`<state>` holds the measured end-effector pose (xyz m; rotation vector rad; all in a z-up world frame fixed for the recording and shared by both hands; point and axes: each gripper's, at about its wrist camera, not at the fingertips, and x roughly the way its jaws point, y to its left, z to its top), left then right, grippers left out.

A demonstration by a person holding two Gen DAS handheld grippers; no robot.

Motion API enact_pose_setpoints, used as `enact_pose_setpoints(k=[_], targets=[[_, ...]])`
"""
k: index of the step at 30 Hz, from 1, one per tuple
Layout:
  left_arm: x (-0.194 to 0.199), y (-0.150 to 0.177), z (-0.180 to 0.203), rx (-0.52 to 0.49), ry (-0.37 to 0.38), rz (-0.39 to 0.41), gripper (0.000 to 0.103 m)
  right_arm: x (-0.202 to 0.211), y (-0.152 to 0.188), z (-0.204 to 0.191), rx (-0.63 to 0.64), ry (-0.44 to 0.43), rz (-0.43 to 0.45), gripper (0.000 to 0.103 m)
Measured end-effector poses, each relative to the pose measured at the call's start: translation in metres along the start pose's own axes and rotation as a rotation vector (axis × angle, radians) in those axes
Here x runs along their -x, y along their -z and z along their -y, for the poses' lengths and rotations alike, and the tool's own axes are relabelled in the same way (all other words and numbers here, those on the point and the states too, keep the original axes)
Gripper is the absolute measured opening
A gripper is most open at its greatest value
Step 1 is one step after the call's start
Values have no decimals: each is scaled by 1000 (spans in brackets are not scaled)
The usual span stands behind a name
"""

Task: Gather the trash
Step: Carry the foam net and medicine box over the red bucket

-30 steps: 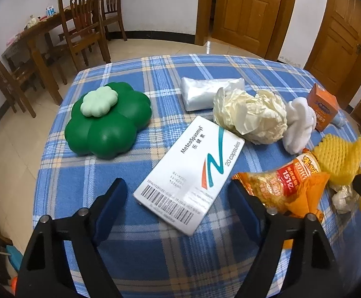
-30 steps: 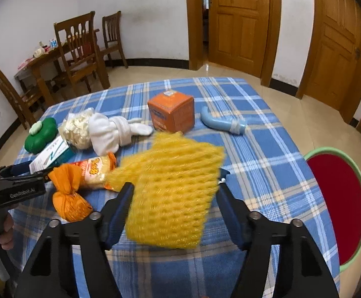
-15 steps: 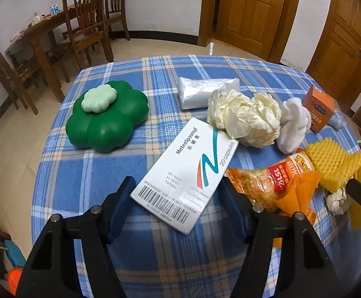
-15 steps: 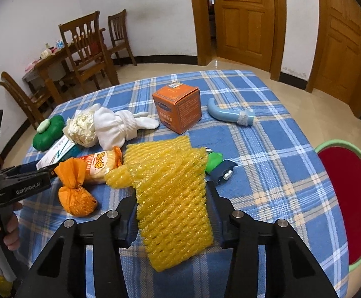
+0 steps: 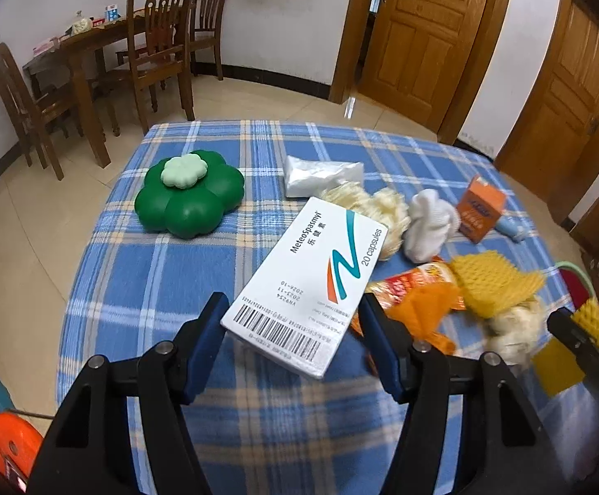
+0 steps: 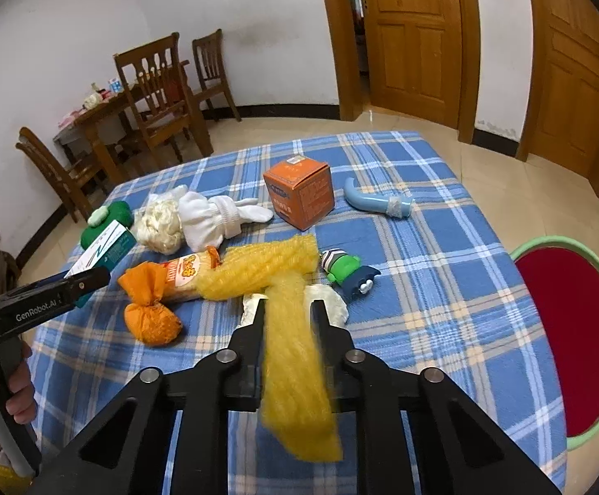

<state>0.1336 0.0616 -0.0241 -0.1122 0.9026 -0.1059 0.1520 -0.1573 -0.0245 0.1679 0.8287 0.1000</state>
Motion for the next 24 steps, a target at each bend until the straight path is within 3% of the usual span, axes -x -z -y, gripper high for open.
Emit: enact_pose_setpoints(k=[14, 24], targets=[[38, 18, 4, 87, 41, 44, 65, 43, 8, 6, 8, -39, 91, 11], [48, 27, 7, 98, 44, 52, 65, 47, 10, 8, -2, -87, 90, 13]])
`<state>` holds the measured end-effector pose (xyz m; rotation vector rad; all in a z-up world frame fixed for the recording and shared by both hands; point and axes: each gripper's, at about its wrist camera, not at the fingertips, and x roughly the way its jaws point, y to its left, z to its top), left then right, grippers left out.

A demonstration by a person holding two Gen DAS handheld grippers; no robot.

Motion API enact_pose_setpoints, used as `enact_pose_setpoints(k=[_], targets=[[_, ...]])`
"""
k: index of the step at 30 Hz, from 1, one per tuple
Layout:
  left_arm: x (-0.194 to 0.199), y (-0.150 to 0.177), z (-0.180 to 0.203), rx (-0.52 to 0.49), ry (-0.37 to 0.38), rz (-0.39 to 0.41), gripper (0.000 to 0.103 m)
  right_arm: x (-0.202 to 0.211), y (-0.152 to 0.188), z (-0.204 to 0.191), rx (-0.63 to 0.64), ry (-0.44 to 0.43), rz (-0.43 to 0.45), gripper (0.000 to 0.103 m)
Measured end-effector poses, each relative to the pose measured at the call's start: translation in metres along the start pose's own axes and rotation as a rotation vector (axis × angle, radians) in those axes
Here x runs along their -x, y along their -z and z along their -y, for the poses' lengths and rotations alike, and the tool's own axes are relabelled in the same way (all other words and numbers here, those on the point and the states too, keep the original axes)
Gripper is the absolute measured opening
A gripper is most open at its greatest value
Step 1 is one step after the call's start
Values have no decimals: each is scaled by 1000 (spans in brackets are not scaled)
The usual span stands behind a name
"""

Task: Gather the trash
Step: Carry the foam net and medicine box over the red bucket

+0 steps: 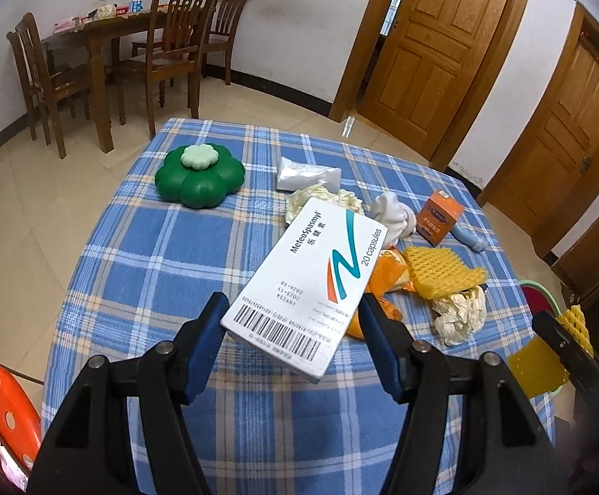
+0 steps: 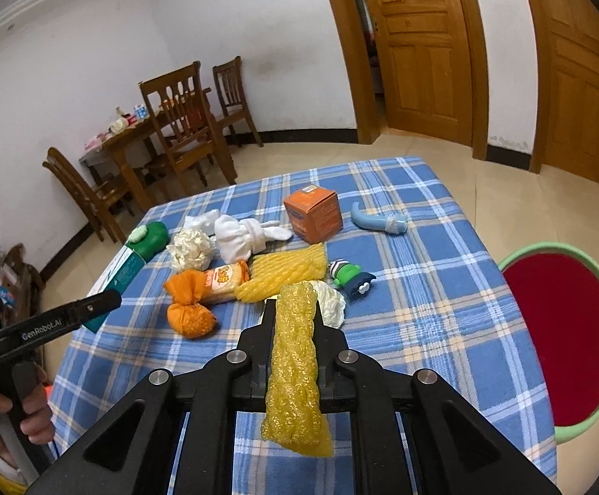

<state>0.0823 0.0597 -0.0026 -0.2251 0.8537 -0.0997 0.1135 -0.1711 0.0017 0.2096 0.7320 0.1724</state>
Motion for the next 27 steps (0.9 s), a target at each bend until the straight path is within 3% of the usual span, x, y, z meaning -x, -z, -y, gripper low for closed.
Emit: enact_pose_setpoints(k=[9, 27], targets=[[8, 3, 31, -42, 53, -4, 65, 18, -2, 26, -49, 38, 30, 12], [-7, 6, 151, -249, 190, -66, 65, 57, 8, 156, -243, 279, 53, 13]])
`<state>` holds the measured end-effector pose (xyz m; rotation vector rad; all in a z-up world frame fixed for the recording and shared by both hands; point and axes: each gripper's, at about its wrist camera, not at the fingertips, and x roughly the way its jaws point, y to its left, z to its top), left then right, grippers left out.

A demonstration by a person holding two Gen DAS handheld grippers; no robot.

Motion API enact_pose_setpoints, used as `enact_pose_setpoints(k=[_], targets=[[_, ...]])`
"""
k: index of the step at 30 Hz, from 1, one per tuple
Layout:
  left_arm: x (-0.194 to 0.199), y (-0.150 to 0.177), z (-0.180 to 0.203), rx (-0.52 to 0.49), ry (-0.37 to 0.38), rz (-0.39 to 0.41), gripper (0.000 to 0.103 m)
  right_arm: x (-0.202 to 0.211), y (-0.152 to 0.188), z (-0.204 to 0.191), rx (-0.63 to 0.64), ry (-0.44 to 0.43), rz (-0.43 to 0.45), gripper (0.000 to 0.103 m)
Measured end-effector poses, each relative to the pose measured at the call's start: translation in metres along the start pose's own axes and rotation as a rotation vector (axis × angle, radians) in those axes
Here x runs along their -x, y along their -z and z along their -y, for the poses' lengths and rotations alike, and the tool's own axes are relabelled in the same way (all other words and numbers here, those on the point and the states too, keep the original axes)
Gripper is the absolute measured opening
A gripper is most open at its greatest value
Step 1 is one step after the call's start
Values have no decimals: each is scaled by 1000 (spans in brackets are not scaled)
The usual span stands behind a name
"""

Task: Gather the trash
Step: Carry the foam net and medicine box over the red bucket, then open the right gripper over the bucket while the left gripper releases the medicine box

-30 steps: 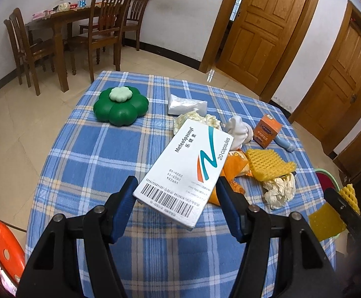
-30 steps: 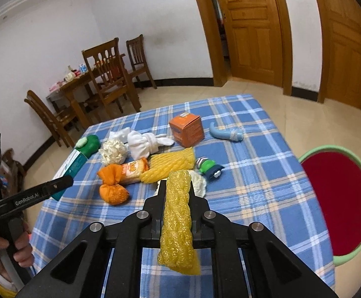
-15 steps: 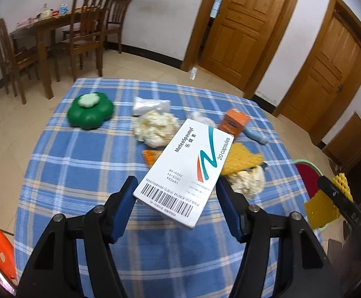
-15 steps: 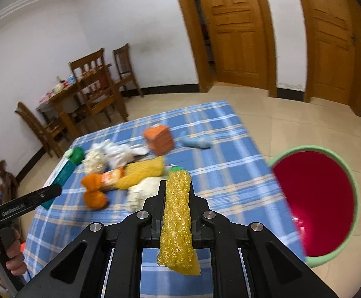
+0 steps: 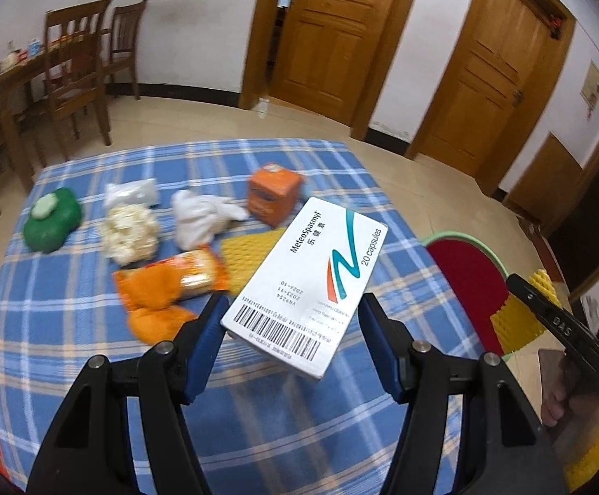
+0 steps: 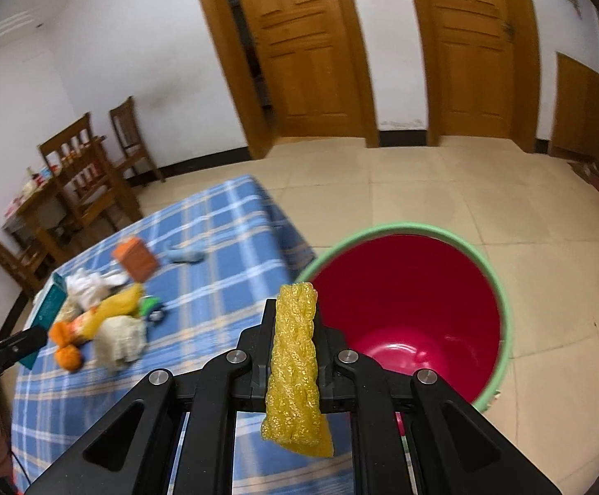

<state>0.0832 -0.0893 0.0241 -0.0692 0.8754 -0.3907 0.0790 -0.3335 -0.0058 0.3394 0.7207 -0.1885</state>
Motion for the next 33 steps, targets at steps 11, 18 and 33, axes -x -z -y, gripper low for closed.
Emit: enact_pose_setpoints(k=[11, 18, 33], targets=[[-33, -10, 56, -113, 40, -47, 65, -19, 0, 47, -67, 54, -23, 29], [-50, -13, 87, -174, 63, -72, 65, -18, -3, 63, -103, 46, -15, 40], [-95, -5, 168, -328, 139, -137, 65, 20, 1, 109, -216, 98, 30, 42]])
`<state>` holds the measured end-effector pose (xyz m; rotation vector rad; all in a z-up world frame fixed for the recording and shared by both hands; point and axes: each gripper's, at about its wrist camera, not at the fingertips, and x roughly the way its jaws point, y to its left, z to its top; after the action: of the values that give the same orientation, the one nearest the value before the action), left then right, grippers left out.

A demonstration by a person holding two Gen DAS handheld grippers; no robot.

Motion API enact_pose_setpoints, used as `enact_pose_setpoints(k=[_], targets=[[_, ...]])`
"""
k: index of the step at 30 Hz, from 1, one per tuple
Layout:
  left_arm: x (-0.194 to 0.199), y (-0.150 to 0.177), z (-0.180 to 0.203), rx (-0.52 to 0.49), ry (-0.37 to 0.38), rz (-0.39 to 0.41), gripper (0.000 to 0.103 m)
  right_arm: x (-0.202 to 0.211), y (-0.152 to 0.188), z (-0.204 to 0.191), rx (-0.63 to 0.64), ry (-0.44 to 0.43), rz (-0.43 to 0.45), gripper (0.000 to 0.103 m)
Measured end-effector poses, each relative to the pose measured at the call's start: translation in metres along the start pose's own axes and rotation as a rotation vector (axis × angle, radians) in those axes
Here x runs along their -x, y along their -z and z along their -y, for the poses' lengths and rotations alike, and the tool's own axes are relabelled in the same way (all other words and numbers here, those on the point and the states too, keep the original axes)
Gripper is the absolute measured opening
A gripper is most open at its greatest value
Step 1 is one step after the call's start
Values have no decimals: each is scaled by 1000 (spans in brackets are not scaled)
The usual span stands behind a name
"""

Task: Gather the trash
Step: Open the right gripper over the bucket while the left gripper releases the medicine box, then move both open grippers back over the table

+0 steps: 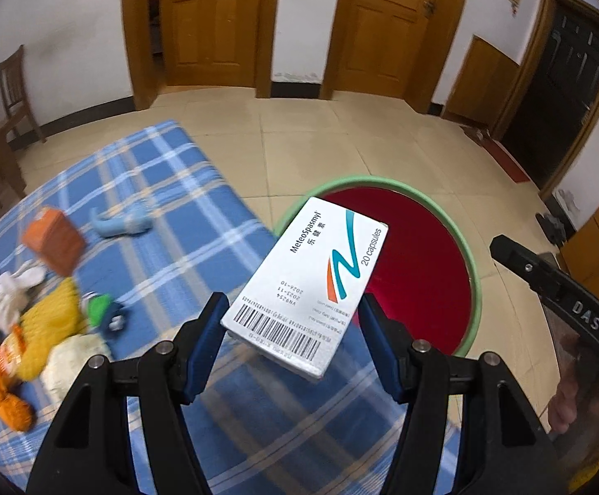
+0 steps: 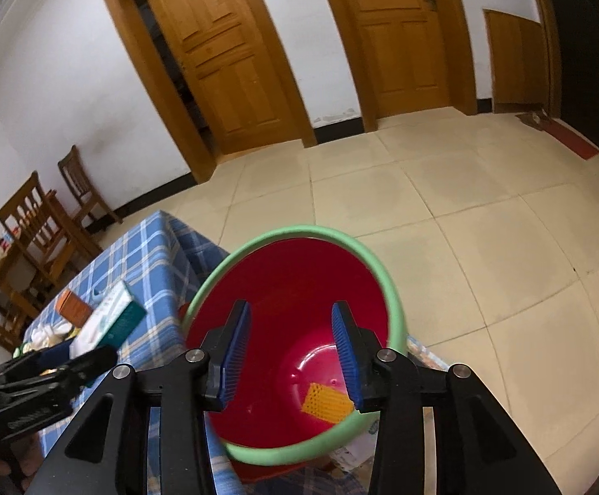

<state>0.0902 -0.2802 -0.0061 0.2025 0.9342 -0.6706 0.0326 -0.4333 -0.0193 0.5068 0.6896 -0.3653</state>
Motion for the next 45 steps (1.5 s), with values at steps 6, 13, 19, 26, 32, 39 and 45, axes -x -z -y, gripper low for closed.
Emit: enact_pose_setpoints(k=[6, 13, 19, 26, 32, 39, 45], targets=[[-20, -4, 25, -40, 34, -16, 65, 4, 1, 18, -41, 14, 5, 42], [-25, -7, 40, -57, 51, -14, 71, 7, 1, 30, -70, 22, 6, 42], [-20, -6, 38, -32, 47, -8, 72, 10, 3, 32, -76, 18, 4, 42], [-4, -1, 20, 21, 32, 3, 72, 16, 3, 25, -60, 3, 10, 42], [18, 4, 2, 84, 24, 28, 72, 20, 4, 14, -39, -16, 12, 42], [42, 15, -20, 141, -25, 64, 72, 25, 8, -3, -11, -43, 8, 43], [56, 26, -42, 202, -59, 77, 72, 30, 10, -17, 0, -67, -2, 58]])
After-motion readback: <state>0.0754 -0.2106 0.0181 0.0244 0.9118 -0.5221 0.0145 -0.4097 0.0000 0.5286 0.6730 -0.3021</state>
